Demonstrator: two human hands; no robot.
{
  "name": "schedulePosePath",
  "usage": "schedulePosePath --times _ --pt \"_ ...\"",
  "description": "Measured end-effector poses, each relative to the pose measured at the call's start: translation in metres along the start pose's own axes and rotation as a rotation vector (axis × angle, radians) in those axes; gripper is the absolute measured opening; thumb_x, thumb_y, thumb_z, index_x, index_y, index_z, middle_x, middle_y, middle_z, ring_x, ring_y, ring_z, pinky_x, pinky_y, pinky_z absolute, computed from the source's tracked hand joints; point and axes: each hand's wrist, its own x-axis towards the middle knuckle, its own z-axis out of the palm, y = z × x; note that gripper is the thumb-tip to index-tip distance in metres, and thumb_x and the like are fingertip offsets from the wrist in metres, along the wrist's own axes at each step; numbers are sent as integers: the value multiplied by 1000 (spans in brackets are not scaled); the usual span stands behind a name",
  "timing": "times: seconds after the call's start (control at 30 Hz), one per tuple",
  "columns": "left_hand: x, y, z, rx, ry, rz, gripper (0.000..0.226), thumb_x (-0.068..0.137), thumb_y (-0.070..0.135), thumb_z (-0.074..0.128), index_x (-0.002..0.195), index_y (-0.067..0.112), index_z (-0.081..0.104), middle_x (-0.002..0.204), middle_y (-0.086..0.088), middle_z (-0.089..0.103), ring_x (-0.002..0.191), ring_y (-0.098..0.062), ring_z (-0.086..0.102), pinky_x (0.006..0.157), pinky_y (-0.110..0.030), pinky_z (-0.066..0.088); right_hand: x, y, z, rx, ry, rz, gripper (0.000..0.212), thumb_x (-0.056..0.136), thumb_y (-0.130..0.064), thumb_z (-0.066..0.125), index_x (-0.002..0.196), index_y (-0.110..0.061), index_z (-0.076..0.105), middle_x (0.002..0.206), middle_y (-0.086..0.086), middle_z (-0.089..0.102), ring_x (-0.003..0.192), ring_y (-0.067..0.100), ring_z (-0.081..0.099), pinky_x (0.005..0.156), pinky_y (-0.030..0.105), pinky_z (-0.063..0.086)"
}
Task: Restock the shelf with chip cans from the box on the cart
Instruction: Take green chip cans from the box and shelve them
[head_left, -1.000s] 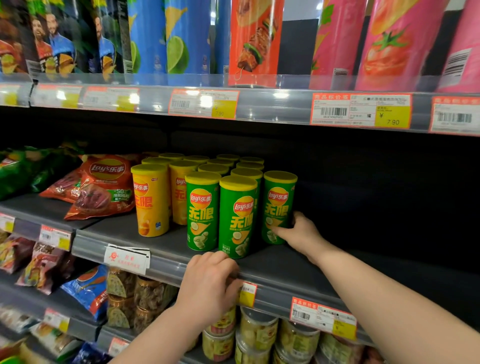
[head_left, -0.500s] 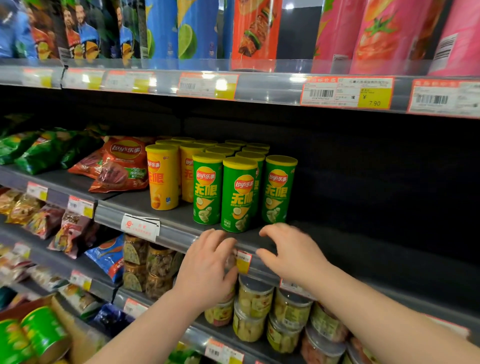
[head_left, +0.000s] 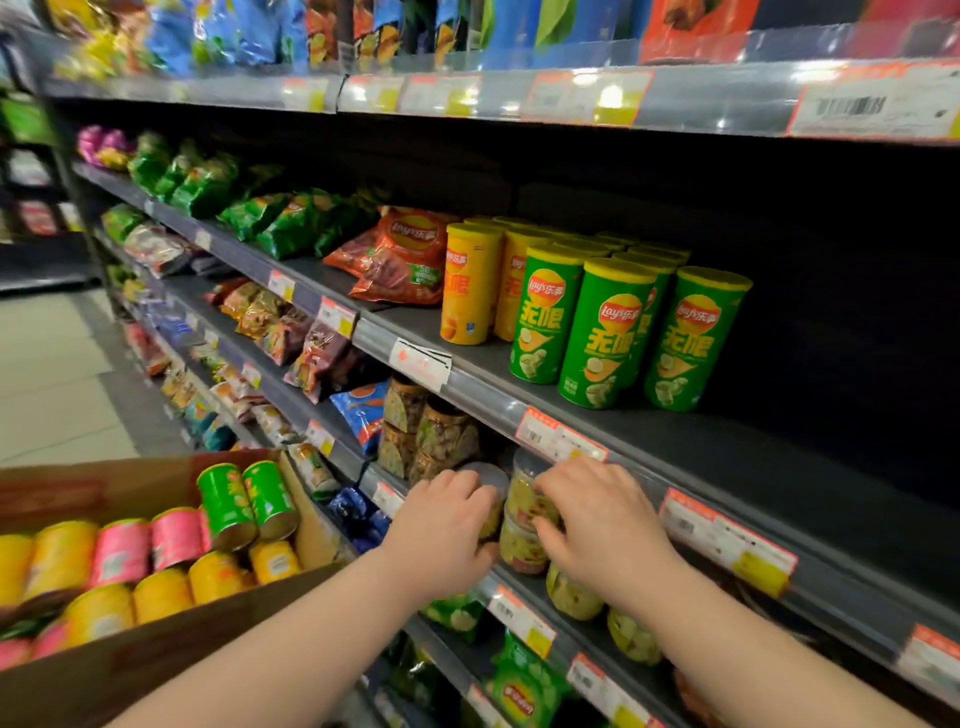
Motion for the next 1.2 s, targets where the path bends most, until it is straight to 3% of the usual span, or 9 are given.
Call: schedulePosePath --times 0.1,0.17,0.27,0.37,0.73,0.93,1.2 --pt "-17 -9 5 32 -58 -38 55 71 52 37 103 15 62 95 -2 59 87 -26 59 71 -38 53 1 -13 15 46 -80 -12 25 68 -40 47 78 -23 63 75 -5 62 74 21 63 64 34 50" --pt "-26 -17 9 42 -84 -65 53 68 52 37 96 15 64 87 -2 60 78 -26 61 61 -36 53 3 -23 25 46 -195 -40 30 79 -39 49 99 -21 62 97 0 63 97 26 60 81 39 46" --pt "-41 -30 15 54 -123 -114 55 76 48 41 116 14 57 108 -6 58 97 -30 57 77 -39 49 7 -37 37 21 -272 -88 34 91 -39 45 120 -22 50 121 -1 53 118 24 45 96 37 33" --pt "-57 -50 18 86 -183 -160 57 82 48 44 129 16 46 122 -6 50 110 -29 49 88 -38 43 15 -58 49 50 -301 -90 33 91 -41 46 118 -23 50 119 -2 54 117 23 47 95 36 34" --pt "-134 -161 14 56 -326 -349 52 86 49 50 129 20 44 128 -4 47 120 -27 44 98 -40 39 77 -178 95 76 -435 -143 35 90 -39 47 121 -23 50 121 0 56 117 25 49 97 38 37" --pt "-175 -236 10 25 -331 -416 52 87 50 48 131 22 45 129 -3 48 120 -25 45 97 -36 38 116 -250 119 79 -479 -169 40 92 -41 45 127 -21 48 126 1 53 121 25 46 102 41 35" --pt "-221 -310 16 1 -431 -467 55 87 49 49 133 21 42 132 -4 47 122 -26 45 98 -38 39 140 -324 153 135 -567 -116 40 89 -41 47 125 -24 47 125 2 55 118 28 50 96 42 37"
